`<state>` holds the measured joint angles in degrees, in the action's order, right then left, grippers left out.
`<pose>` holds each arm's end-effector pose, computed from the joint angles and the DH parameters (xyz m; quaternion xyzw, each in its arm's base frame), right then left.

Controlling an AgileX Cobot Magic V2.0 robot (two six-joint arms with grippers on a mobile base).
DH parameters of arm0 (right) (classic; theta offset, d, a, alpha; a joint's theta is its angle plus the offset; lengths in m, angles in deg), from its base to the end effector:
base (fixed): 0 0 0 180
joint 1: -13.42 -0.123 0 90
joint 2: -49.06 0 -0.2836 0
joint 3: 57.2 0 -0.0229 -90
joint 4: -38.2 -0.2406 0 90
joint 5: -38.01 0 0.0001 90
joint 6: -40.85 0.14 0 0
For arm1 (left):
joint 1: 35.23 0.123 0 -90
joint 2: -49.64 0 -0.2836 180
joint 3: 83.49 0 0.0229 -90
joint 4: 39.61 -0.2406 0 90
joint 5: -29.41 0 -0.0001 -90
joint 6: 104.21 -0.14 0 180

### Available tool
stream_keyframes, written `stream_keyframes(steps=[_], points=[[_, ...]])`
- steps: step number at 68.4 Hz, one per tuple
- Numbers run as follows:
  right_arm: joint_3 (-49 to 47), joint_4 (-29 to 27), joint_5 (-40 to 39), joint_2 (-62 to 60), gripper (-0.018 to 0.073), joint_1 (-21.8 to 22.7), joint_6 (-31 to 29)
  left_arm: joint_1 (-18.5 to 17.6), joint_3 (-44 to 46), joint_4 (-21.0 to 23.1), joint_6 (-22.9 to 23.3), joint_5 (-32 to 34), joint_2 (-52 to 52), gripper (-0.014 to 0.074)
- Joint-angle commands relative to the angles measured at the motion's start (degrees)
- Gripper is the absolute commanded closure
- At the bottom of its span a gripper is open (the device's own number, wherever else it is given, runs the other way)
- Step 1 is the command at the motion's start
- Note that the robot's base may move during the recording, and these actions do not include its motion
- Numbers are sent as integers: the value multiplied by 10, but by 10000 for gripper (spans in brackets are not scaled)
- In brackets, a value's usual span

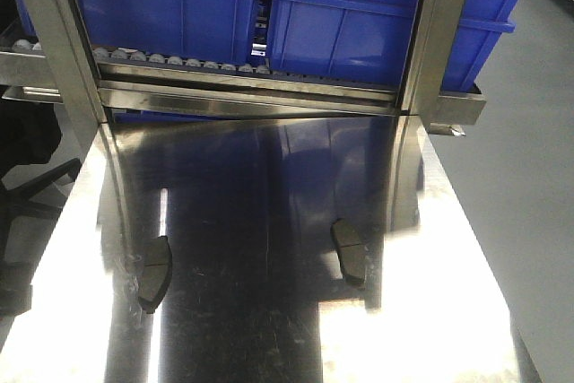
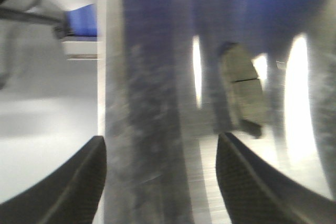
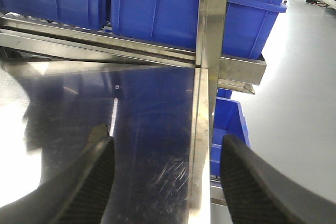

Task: Move and align brake pads A on conveyor
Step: 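Stop facing the steel table holding two brake pads, then lower the left gripper onto the nearer brake pad and close it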

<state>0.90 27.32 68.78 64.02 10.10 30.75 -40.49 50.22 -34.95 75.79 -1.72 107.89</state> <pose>0.0841 0.0184 0.2559 -0.0576 0.7822 0.0520 0.6182 0.1859 -0.0230 0.2259 0.0182 0.9255 -0.0499 0.3751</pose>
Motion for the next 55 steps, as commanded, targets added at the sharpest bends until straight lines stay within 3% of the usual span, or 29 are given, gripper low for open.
stream_keyframes(steps=[1, 17, 26, 47, 55], points=[[-15, 0, -40, 7, 137, 3, -1, -16, 44, 41, -45, 18, 28, 167], [-15, 0, -40, 7, 137, 3, -1, -46, 105, 143, -108, 18, 89, 167], [-15, 0, -40, 7, 137, 3, -1, -73, 122, 176, -146, 29, 119, 167], [-15, 0, -40, 7, 137, 3, -1, -133, 178, 176, -151, 16, 243, 167], [-15, 0, -40, 7, 137, 3, -1, -144, 204, 152, -108, 12, 293, 167]])
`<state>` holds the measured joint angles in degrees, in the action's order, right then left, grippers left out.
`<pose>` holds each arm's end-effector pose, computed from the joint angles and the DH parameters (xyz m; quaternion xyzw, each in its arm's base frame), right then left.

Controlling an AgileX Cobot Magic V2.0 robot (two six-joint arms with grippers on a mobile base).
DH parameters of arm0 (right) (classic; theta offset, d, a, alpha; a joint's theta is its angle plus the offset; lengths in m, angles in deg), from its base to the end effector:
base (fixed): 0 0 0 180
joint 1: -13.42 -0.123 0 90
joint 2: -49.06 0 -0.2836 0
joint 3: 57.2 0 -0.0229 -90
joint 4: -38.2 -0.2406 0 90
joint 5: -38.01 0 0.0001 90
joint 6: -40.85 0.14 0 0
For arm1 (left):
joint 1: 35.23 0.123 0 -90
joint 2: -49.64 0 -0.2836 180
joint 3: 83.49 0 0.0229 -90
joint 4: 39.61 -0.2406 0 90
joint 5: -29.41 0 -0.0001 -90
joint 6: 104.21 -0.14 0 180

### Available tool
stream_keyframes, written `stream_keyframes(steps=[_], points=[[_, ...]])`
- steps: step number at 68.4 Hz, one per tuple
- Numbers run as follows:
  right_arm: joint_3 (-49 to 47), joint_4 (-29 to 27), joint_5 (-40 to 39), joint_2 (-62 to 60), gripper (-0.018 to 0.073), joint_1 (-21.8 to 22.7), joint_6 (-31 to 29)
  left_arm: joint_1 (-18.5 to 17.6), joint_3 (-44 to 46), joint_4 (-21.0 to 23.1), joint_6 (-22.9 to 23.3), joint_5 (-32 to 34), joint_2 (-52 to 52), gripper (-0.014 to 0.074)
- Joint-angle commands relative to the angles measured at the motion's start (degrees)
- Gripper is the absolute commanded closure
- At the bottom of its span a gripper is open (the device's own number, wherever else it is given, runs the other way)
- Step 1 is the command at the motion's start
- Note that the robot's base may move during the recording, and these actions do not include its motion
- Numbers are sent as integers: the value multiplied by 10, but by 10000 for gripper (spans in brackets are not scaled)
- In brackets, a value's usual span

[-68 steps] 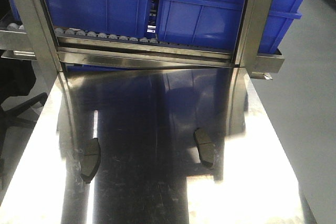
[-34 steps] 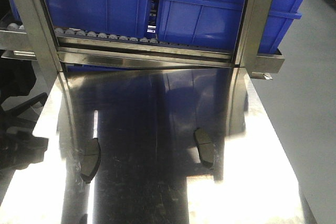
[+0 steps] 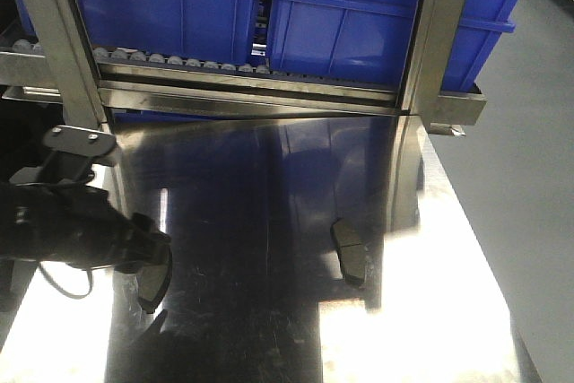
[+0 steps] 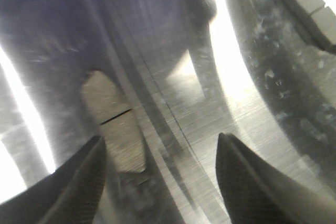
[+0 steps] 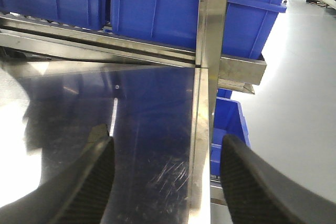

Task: Move and align brake pads A on conveyor
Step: 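Lower the left gripper onto the nearer brake pad and close it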

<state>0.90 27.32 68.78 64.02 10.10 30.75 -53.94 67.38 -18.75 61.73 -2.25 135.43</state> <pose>0.0841 0.0184 0.2559 -0.0576 0.7822 0.0520 0.6182 0.2626 -0.1166 0.2127 0.1503 0.9376 -0.1467 0.2771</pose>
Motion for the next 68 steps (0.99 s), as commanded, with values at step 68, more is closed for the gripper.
stream_keyframes(steps=[68], points=[[-15, 0, -40, 7, 137, 3, -1, -19, 139, -138, 287, -73, 218, 167]])
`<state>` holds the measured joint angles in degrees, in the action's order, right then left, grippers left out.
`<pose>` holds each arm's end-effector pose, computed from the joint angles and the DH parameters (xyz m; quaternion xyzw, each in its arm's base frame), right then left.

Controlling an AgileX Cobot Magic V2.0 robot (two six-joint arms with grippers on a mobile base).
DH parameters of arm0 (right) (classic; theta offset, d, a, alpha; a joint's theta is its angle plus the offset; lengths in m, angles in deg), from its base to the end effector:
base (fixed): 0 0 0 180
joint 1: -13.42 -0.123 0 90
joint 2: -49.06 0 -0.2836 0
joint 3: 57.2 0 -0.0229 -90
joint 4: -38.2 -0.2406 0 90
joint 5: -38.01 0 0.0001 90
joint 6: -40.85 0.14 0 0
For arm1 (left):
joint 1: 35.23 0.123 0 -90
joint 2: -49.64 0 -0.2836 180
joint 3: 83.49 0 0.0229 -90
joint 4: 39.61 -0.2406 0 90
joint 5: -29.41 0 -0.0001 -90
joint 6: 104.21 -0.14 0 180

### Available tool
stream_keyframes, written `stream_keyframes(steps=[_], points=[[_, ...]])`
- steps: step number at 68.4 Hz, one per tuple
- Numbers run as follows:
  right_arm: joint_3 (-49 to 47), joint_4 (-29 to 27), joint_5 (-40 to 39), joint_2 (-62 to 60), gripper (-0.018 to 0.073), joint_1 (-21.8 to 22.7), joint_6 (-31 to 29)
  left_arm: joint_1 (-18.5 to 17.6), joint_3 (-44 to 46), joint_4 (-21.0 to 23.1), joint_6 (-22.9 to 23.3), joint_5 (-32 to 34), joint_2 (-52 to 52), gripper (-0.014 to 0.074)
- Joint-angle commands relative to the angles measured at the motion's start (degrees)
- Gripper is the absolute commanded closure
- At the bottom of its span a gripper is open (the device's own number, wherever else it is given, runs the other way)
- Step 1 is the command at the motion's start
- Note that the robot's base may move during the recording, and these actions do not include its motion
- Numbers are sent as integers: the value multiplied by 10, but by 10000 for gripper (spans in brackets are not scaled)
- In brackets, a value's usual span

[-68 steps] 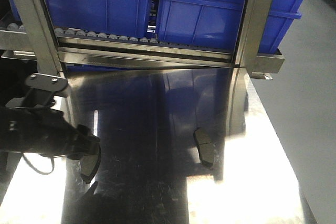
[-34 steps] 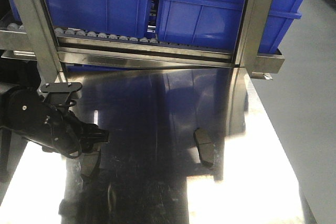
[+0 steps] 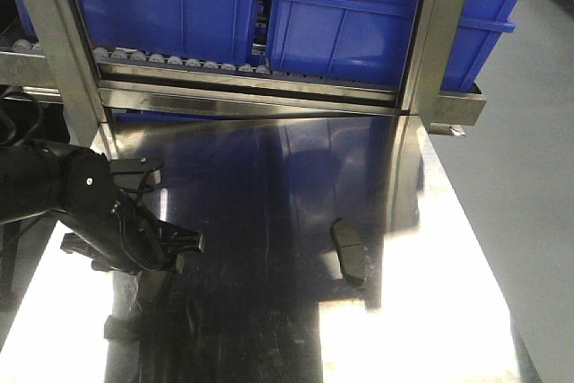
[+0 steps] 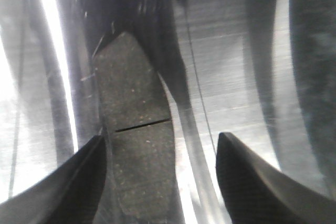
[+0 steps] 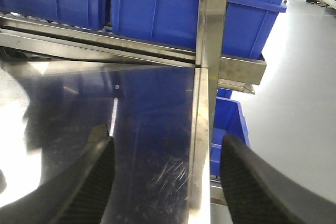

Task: Move and align brake pads A on conveyor
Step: 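Lower the left gripper onto the nearer brake pad and close it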

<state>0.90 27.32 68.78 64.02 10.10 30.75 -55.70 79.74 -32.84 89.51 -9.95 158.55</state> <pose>0.0841 0.0184 0.2559 -0.0576 0.7822 0.0520 0.6182 0.3122 -0.1277 0.1348 0.0179 0.9904 -0.0794 0.1116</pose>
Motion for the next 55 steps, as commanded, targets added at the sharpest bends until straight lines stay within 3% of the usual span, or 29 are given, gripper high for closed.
stream_keyframes(steps=[1, 19, 42, 55], points=[[-15, 0, -40, 7, 137, 3, -1, -2, 15, 3, 10, 3, -12, 167], [-15, 0, -40, 7, 137, 3, -1, -2, 15, 1, 11, 7, 9, 167], [-15, 0, -40, 7, 137, 3, -1, -2, 27, -42, 37, 21, 17, 171], [-15, 0, -40, 7, 137, 3, -1, -2, 27, -52, 37, 25, 32, 229]])
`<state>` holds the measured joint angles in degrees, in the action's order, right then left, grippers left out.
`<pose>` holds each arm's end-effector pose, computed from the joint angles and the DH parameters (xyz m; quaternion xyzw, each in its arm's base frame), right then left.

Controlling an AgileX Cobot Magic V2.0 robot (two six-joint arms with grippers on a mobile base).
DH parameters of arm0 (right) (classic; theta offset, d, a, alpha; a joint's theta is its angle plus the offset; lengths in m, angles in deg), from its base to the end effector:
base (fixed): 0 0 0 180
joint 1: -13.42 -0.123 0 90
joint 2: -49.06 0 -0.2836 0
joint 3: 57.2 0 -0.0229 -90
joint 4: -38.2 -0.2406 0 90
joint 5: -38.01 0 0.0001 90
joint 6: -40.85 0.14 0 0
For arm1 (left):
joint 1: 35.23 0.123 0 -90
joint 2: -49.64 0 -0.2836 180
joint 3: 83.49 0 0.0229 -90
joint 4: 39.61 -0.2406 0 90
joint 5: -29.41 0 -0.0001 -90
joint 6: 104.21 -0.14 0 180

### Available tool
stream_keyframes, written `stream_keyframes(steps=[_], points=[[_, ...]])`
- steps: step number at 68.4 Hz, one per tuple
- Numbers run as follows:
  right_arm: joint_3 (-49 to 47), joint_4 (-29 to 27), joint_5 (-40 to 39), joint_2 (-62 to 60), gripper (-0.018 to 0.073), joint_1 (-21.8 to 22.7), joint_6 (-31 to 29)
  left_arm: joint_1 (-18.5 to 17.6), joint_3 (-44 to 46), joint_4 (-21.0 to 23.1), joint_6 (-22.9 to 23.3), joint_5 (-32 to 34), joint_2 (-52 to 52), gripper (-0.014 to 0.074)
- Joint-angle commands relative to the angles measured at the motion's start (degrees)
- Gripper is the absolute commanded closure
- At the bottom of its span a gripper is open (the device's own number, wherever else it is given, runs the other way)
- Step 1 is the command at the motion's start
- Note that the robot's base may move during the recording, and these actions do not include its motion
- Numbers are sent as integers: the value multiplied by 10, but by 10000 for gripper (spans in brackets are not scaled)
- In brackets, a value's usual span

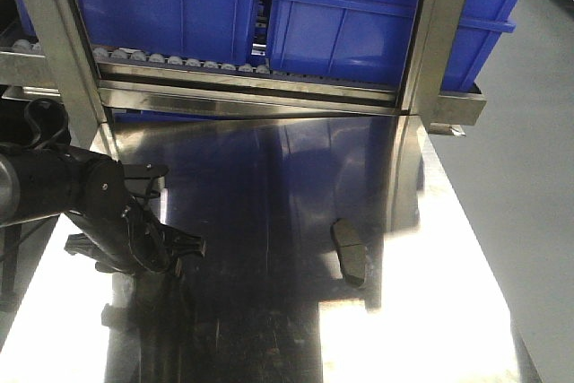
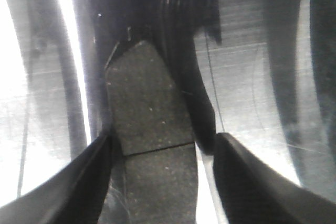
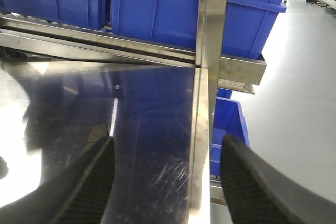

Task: Move and align brake pads A on conveyor
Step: 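Lower the left gripper onto the nearer brake pad and close it, then lift the grasped pad off the table with the left gripper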

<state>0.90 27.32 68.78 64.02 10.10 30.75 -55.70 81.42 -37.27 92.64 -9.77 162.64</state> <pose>0.0841 0.0184 0.2559 -0.0576 0.7822 0.0520 0.6182 0.3220 -0.1241 0.1171 0.0171 0.9936 -0.0493 0.1003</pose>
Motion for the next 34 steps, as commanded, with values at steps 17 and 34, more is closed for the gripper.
stream_keyframes(steps=[17, 34], points=[[-15, 0, -40, 7, 137, 3, -1, -2, 11, -10, 5, 29, 0, 412], [-15, 0, -40, 7, 137, 3, -1, -2, 11, -12, 2, 28, -8, 605]])
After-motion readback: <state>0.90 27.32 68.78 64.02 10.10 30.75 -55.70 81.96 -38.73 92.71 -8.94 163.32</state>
